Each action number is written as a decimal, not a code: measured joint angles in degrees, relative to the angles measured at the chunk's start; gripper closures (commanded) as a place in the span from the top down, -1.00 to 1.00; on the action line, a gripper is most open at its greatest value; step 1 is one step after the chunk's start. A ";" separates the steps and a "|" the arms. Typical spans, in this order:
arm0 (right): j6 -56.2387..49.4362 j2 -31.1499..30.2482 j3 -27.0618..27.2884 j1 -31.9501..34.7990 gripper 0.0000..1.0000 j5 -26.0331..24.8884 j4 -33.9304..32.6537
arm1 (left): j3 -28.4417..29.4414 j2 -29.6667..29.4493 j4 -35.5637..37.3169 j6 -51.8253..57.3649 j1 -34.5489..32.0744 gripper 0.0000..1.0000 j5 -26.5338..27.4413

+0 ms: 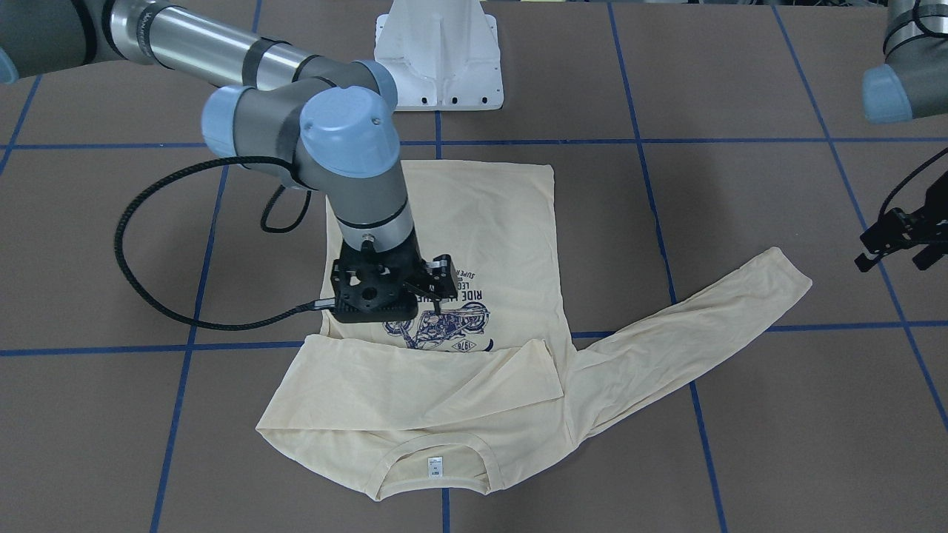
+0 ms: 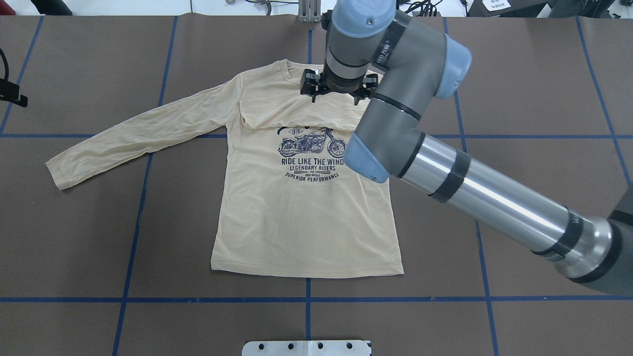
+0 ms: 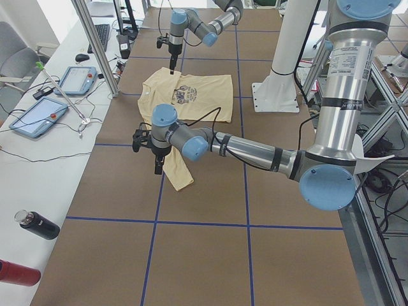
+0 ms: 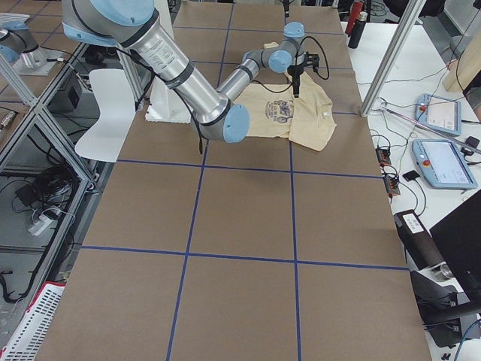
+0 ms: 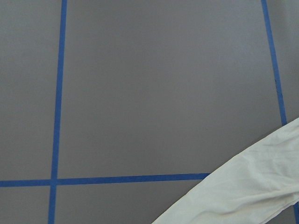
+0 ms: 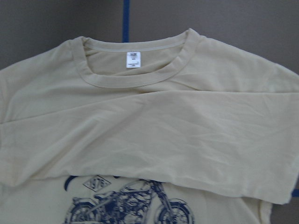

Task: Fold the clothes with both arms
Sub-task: 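Release the sleeve and raise the right gripper while the left reaches the other cuff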

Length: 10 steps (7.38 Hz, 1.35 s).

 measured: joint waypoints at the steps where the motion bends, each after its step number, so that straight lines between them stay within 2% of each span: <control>1: -4.31 -5.54 6.46 1.53 1.00 1.75 -3.70 | -0.02 2.32 -5.74 -5.44 2.59 1.00 2.25; 3: -11.86 -13.96 16.66 4.36 1.00 4.90 -10.34 | 0.79 4.26 -11.70 -16.22 8.95 1.00 9.16; 5: -15.02 -18.08 21.81 5.28 1.00 6.10 -13.07 | 4.60 4.49 -14.66 -18.78 12.12 1.00 13.15; 10: -15.49 -19.55 23.18 5.42 1.00 6.69 -13.25 | 8.03 4.59 -16.95 -19.20 17.24 0.95 14.86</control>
